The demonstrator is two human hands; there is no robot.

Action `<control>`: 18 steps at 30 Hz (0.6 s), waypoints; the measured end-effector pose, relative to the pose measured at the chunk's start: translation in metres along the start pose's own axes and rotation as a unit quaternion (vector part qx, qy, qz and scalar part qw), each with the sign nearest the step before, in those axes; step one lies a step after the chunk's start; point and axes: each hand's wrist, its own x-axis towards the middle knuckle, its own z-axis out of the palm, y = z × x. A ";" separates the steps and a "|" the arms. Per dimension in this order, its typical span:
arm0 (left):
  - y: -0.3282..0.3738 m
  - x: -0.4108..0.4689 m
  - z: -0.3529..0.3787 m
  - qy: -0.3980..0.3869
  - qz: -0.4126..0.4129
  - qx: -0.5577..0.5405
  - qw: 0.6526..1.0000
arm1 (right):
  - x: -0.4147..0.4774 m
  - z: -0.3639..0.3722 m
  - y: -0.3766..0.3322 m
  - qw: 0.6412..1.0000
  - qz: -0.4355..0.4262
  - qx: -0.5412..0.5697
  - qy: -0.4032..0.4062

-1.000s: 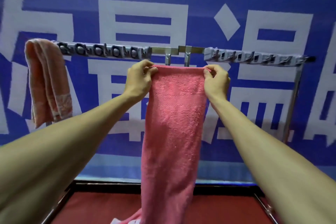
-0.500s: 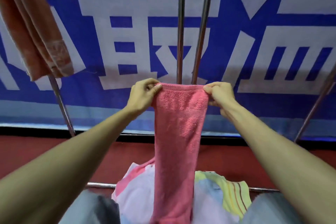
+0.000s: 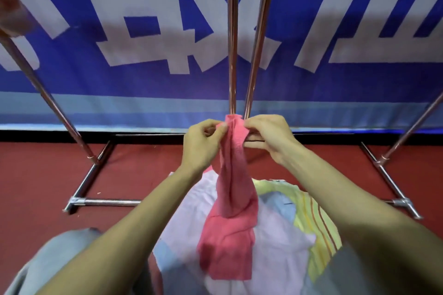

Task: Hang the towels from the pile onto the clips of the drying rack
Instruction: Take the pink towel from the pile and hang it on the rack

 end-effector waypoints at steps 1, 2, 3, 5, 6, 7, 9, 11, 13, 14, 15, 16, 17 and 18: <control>0.002 -0.001 0.002 -0.004 -0.002 0.005 1.000 | 0.000 0.003 -0.001 1.000 0.001 0.008 -0.009; 0.004 0.000 0.002 0.000 -0.016 -0.001 1.000 | 0.001 0.003 0.000 0.999 0.010 0.026 -0.015; 0.004 0.000 0.000 0.010 -0.052 -0.032 0.998 | 0.002 0.003 0.001 0.998 0.026 0.055 -0.017; 0.005 0.004 -0.010 0.037 -0.156 -0.156 0.975 | 0.006 -0.003 0.003 0.987 0.068 0.147 -0.011; 0.006 0.006 -0.017 0.046 -0.200 -0.205 0.957 | 0.011 -0.008 0.004 0.977 0.092 0.193 -0.003; 0.005 0.009 -0.023 0.041 -0.230 -0.225 0.946 | 0.014 -0.013 0.004 0.967 0.115 0.226 0.005; 0.006 0.013 -0.033 -0.002 -0.259 -0.246 0.934 | 0.018 -0.023 0.002 0.957 0.151 0.246 -0.001; 0.007 0.012 -0.038 -0.042 -0.289 -0.267 0.919 | 0.017 -0.028 0.001 0.954 0.167 0.248 -0.028; 0.008 0.010 -0.040 -0.042 -0.315 -0.304 0.898 | 0.012 -0.027 -0.001 0.947 0.161 0.275 -0.034; 0.010 0.008 -0.040 -0.031 -0.320 -0.323 0.890 | 0.009 -0.026 -0.002 0.942 0.149 0.299 -0.027; 0.011 0.006 -0.038 -0.015 -0.316 -0.336 0.887 | 0.005 -0.023 -0.003 0.940 0.135 0.314 -0.018; 0.014 0.003 -0.036 0.001 -0.303 -0.343 0.889 | 0.001 -0.021 -0.003 0.941 0.117 0.316 -0.011; 0.016 0.000 -0.033 0.012 -0.281 -0.329 0.901 | -0.003 -0.018 -0.003 0.954 0.090 0.286 -0.003; 0.018 -0.003 -0.029 0.013 -0.254 -0.302 0.919 | -0.007 -0.015 -0.003 0.974 0.053 0.218 0.005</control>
